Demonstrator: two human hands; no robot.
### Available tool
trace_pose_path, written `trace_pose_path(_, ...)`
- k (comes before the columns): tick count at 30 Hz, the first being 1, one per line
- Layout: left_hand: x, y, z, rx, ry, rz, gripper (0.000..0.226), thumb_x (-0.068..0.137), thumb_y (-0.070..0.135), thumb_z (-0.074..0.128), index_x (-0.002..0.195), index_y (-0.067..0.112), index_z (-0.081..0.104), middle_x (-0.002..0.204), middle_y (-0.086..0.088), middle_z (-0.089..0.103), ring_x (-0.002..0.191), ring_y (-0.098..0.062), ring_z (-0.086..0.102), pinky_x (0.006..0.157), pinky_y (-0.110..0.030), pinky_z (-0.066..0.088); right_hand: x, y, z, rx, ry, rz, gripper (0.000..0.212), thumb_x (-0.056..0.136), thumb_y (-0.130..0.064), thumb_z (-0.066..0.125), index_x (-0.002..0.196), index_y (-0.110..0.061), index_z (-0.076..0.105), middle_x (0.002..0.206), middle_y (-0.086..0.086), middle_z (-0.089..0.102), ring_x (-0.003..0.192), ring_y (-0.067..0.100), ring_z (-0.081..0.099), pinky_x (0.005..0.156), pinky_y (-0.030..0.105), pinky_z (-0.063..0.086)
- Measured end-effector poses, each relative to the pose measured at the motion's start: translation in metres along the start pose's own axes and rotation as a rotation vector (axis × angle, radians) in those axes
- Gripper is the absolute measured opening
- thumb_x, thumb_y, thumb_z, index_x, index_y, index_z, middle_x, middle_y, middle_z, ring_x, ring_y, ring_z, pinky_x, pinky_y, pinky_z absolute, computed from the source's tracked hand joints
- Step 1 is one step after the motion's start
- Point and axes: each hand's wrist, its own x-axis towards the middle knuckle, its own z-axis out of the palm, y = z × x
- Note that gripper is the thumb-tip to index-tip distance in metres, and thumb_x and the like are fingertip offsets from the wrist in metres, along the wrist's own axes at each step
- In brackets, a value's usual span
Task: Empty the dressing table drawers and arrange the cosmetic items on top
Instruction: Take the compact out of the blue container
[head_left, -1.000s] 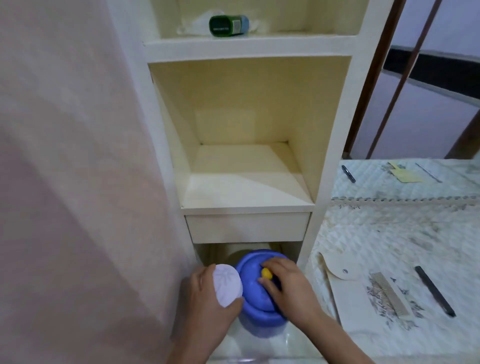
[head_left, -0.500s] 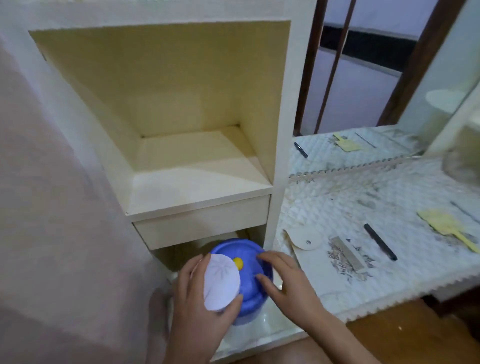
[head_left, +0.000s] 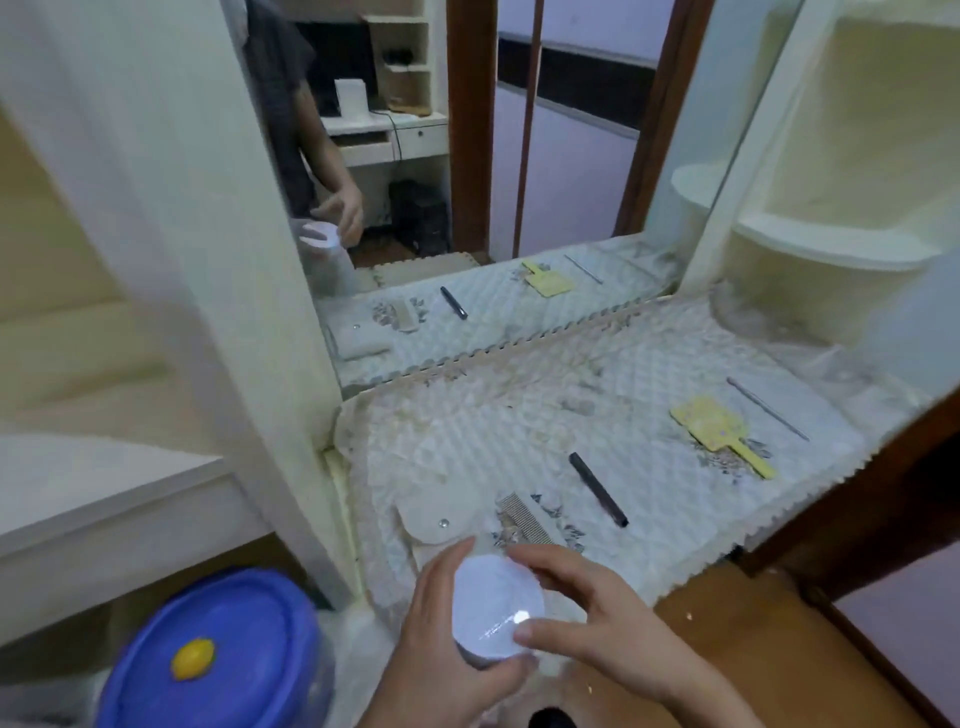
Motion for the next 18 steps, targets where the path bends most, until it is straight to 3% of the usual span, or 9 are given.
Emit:
trace_pose_path(3, 0.027, 0.016, 0.041, -0.1, 0.018, -0.107, 0.084, 0.033, 0.054, 0.074, 0.107, 0.048, 0.036, 0.122, 0.021, 0.047, 0.111, 0.008, 0.049, 0.083, -0.005, 0.04, 0.01, 0.014, -0.055, 0.008, -0.083, 0.062, 0.05, 0.064, -0.035, 0.081, 0.108, -0.039, 0.059, 0.123, -0.017, 0.056, 0.114, -0.004, 0.053, 0.099, 0.018, 0.043)
trace_pose_path(7, 0.055, 0.035, 0.081, -0.202, -0.008, -0.208, 0.074, 0.037, 0.051, 0.079, 0.103, 0.045, 0.045, 0.115, 0.019, 0.058, 0.1, 0.013, 0.055, 0.075, -0.003, 0.043, 0.023, 0.034, -0.107, 0.088, -0.034, 0.102, 0.033, 0.071, -0.014, 0.077, 0.101, -0.022, 0.067, 0.116, -0.009, 0.063, 0.102, -0.005, 0.061, 0.086, 0.012, 0.048)
trace_pose_path(9, 0.065, 0.039, 0.095, -0.246, -0.007, -0.247, 0.08, 0.037, 0.052, 0.08, 0.107, 0.047, 0.042, 0.121, 0.021, 0.053, 0.107, 0.011, 0.053, 0.076, -0.004, 0.044, 0.027, 0.04, -0.122, 0.102, -0.011, 0.102, 0.026, 0.073, -0.015, 0.075, 0.098, -0.021, 0.069, 0.109, -0.012, 0.066, 0.093, -0.009, 0.063, 0.078, 0.009, 0.048)
trace_pose_path(11, 0.073, 0.042, 0.107, -0.297, 0.005, -0.28, 0.087, 0.037, 0.051, 0.083, 0.114, 0.047, 0.042, 0.128, 0.016, 0.052, 0.115, 0.002, 0.053, 0.084, -0.012, 0.048, 0.031, 0.047, -0.135, 0.071, 0.012, 0.079, 0.021, 0.074, -0.021, 0.074, 0.092, -0.03, 0.069, 0.101, -0.017, 0.066, 0.09, -0.012, 0.062, 0.076, 0.008, 0.046)
trace_pose_path(13, 0.08, 0.044, 0.115, -0.317, 0.007, -0.296, 0.091, 0.039, 0.051, 0.086, 0.119, 0.046, 0.042, 0.131, 0.01, 0.051, 0.117, -0.004, 0.053, 0.094, -0.025, 0.049, 0.035, 0.049, -0.144, -0.004, 0.019, 0.057, 0.021, 0.069, -0.043, 0.072, 0.089, -0.041, 0.064, 0.099, -0.026, 0.065, 0.095, -0.014, 0.058, 0.08, 0.008, 0.045)
trace_pose_path(16, 0.091, 0.048, 0.118, -0.298, -0.009, -0.305, 0.093, 0.036, 0.058, 0.086, 0.117, 0.052, 0.04, 0.131, 0.01, 0.051, 0.121, -0.006, 0.051, 0.104, -0.036, 0.044, 0.039, 0.056, -0.148, -0.128, 0.047, -0.009, 0.049, 0.051, -0.083, 0.051, 0.088, -0.052, 0.058, 0.093, -0.041, 0.059, 0.098, -0.022, 0.053, 0.081, 0.001, 0.041)
trace_pose_path(18, 0.097, 0.049, 0.119, -0.292, -0.047, -0.307, 0.091, 0.038, 0.052, 0.087, 0.114, 0.055, 0.037, 0.133, 0.011, 0.049, 0.122, -0.004, 0.049, 0.105, -0.033, 0.043, 0.042, 0.059, -0.149, -0.137, 0.114, -0.031, 0.045, 0.057, -0.081, 0.049, 0.087, -0.049, 0.06, 0.089, -0.037, 0.063, 0.094, -0.019, 0.056, 0.079, 0.001, 0.042)
